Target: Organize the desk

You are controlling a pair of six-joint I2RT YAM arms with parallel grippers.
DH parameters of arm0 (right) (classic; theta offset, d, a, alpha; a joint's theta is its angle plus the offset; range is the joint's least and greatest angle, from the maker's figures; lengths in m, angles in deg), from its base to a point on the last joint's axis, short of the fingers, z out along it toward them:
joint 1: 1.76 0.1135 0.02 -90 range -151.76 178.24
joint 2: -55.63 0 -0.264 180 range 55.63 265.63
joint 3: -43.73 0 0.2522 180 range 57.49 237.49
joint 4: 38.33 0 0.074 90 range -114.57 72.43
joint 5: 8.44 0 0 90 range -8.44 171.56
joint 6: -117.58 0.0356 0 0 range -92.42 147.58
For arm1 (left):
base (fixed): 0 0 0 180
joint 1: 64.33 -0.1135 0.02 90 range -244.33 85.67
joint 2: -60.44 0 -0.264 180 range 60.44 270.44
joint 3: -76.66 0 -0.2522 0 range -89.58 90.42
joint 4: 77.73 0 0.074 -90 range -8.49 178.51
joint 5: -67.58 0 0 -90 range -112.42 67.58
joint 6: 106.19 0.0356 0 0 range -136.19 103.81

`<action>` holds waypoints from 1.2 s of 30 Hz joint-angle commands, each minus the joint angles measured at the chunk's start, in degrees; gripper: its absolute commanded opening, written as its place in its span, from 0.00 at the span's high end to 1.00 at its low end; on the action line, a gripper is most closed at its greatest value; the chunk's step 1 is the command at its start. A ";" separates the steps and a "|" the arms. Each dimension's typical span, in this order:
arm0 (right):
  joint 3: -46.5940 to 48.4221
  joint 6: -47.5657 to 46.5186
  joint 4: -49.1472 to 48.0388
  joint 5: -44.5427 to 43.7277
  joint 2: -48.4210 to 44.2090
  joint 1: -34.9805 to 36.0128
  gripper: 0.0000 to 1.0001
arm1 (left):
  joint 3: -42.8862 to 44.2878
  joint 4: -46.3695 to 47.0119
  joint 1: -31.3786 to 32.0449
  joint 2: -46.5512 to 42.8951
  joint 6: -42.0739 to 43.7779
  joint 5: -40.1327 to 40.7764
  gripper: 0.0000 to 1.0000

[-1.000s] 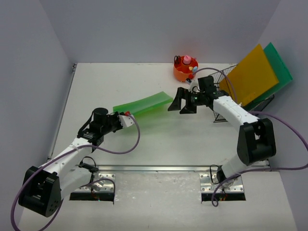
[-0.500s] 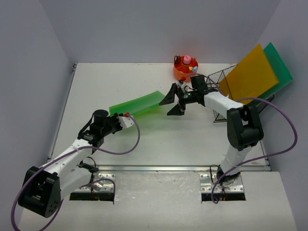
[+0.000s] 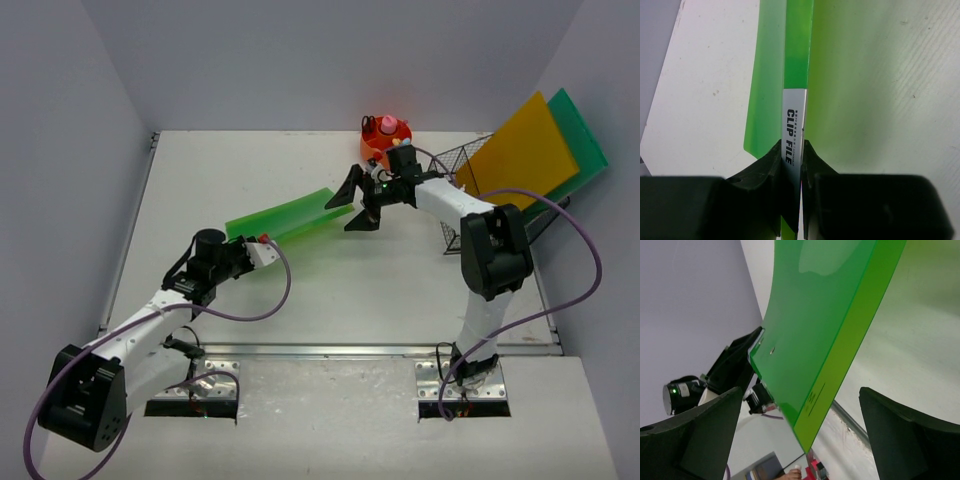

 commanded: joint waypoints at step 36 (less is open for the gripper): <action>4.27 -8.10 -11.74 6.89 -0.93 3.11 1.00 | -2.81 4.88 1.73 -4.30 -5.53 3.48 0.09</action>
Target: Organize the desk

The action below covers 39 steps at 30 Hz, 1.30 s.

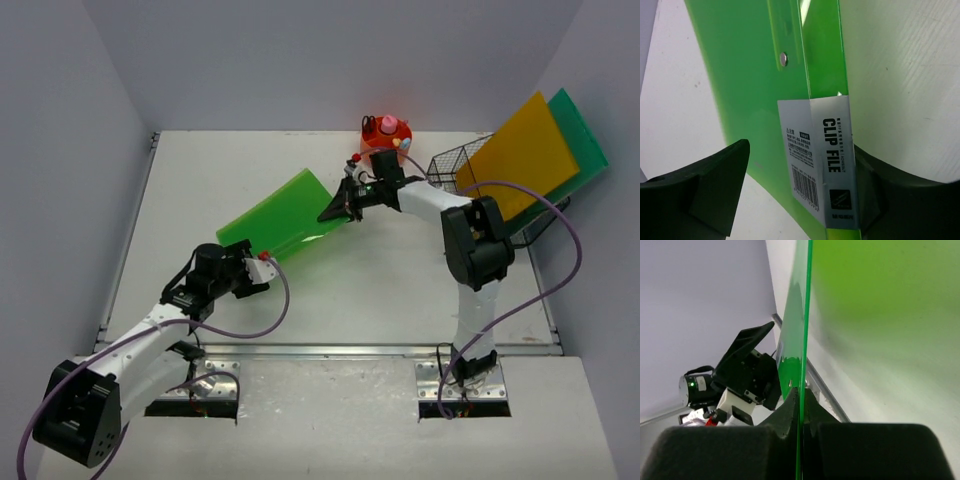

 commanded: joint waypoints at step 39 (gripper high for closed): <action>49.59 -66.67 66.78 -29.27 -31.35 -25.30 1.00 | 18.63 1.77 -0.18 14.45 -42.29 13.23 0.00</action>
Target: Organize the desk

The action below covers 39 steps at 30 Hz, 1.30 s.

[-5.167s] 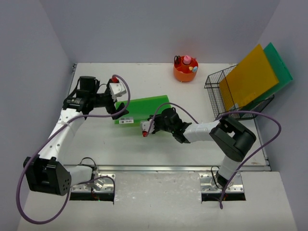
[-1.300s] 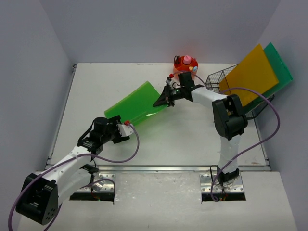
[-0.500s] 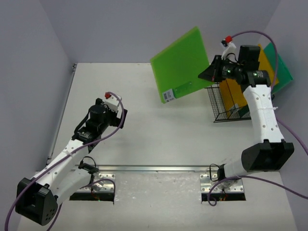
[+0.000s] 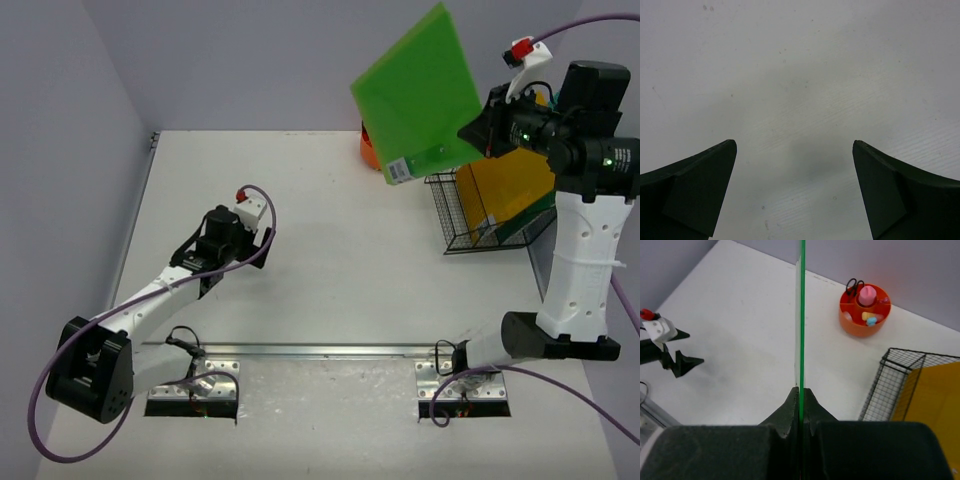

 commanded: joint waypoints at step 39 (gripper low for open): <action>0.23 -15.55 16.75 -13.20 14.75 -16.14 1.00 | 4.03 1.68 -0.27 5.04 -1.88 -4.89 0.00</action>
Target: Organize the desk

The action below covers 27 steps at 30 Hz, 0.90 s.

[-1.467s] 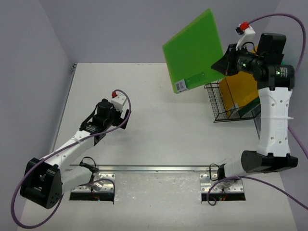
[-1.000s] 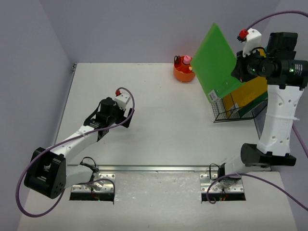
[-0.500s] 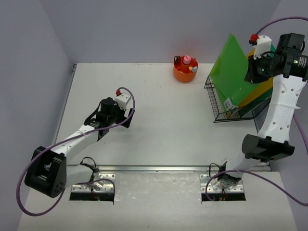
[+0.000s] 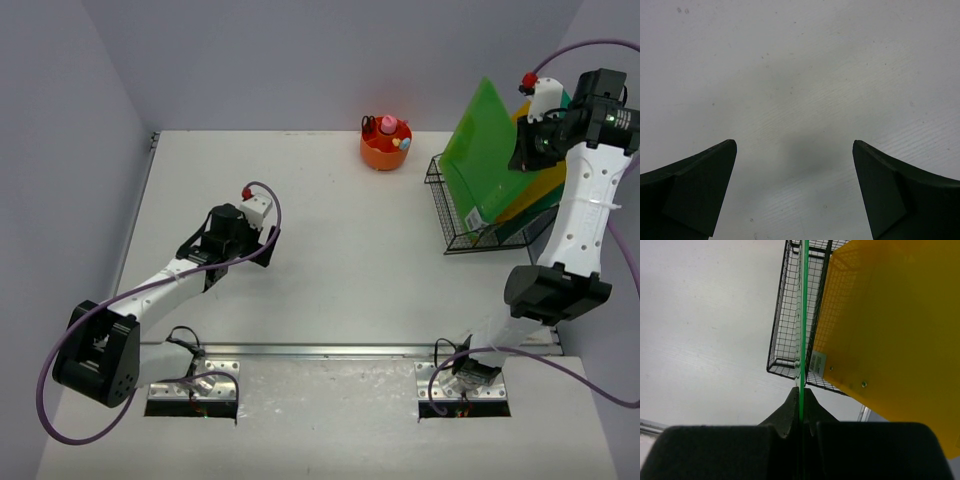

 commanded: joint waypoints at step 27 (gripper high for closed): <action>-5.75 8.28 -12.38 -7.61 -6.68 -0.38 0.01 | 3.81 -2.16 -0.24 1.53 -1.59 -0.61 0.00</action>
